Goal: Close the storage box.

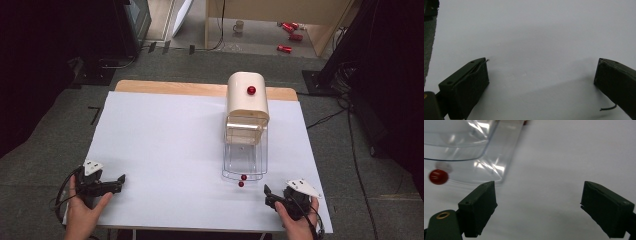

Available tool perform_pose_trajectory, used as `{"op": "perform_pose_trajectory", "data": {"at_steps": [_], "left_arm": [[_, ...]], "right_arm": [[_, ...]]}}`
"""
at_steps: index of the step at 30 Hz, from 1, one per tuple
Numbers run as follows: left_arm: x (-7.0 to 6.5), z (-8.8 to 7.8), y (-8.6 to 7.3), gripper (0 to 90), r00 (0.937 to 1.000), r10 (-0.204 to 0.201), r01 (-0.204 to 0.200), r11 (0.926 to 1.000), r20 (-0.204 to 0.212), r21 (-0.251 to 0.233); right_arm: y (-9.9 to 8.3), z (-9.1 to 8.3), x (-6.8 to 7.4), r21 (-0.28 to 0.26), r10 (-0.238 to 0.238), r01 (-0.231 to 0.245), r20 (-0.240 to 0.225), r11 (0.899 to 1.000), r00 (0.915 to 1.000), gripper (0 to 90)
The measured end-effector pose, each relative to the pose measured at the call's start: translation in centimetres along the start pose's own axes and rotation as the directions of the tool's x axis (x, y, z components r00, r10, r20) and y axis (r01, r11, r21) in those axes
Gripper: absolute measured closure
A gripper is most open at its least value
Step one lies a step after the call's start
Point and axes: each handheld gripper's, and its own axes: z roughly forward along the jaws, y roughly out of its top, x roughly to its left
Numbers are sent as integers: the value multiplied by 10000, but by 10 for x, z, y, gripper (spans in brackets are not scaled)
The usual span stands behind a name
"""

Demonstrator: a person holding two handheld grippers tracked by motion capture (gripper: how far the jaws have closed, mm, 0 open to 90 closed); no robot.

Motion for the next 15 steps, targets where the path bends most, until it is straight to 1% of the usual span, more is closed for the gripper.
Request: {"op": "perform_pose_trajectory", "data": {"at_steps": [3, 6, 7, 8, 10, 11, 14, 15], "left_arm": [[0, 0, 0, 0, 10000, -4, 4, 10000, -3, -1], [0, 0, 0, 0, 10000, 1, -1, 10000, -4, 3], [0, 0, 0, 0, 10000, 1, -1, 10000, -4, 3], [0, 0, 0, 0, 10000, -1, 1, 10000, -2, 3], [0, 0, 0, 0, 10000, 2, -2, 10000, -2, 4], [0, 0, 0, 0, 10000, -4, 4, 10000, -3, 2], [0, 0, 0, 0, 10000, 5, -5, 10000, -3, 0], [0, 0, 0, 0, 10000, 5, -5, 10000, -3, 0]], "right_arm": [[2, -3, 8, -148, 140, -144, -252, 9998, 9996, 131], [4, -7, 16, -299, 161, -179, -582, 9994, 9982, 135], [4, -7, 16, -299, 161, -179, -582, 9994, 9982, 135], [5, -8, 21, -335, 174, -200, -753, 9992, 9970, 147], [5, -8, 23, -361, 149, -179, -807, 9992, 9966, 154], [6, -8, 29, -398, 182, -225, -1055, 9990, 9943, 201], [8, -9, 36, -538, 85, -154, -1263, 9984, 9919, 269], [8, -9, 36, -538, 85, -154, -1263, 9984, 9919, 269]]}}
